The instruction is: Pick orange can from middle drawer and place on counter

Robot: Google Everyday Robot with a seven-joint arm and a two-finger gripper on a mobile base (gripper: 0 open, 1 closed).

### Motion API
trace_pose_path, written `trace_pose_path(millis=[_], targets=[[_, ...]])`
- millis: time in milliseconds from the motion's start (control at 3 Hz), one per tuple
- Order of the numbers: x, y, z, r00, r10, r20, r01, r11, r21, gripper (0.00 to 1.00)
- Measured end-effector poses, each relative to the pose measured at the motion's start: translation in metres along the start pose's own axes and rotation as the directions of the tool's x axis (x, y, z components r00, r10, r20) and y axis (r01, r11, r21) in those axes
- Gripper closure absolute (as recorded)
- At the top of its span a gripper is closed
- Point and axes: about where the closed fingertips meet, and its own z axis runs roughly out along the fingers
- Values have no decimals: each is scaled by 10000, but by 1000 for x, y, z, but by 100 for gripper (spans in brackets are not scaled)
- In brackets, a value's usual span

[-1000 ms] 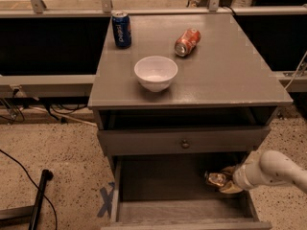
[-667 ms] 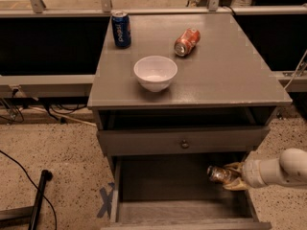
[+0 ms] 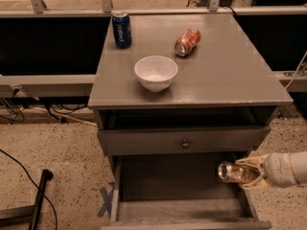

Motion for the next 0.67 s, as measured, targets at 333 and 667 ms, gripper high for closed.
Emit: trace_pose_path(millis=[333, 667], targets=[[-34, -13, -44, 9952, -716, -672, 704, 9973, -210, 100], [-49, -42, -76, 9853, -1201, -1217, 1135, 9917, -598, 100]])
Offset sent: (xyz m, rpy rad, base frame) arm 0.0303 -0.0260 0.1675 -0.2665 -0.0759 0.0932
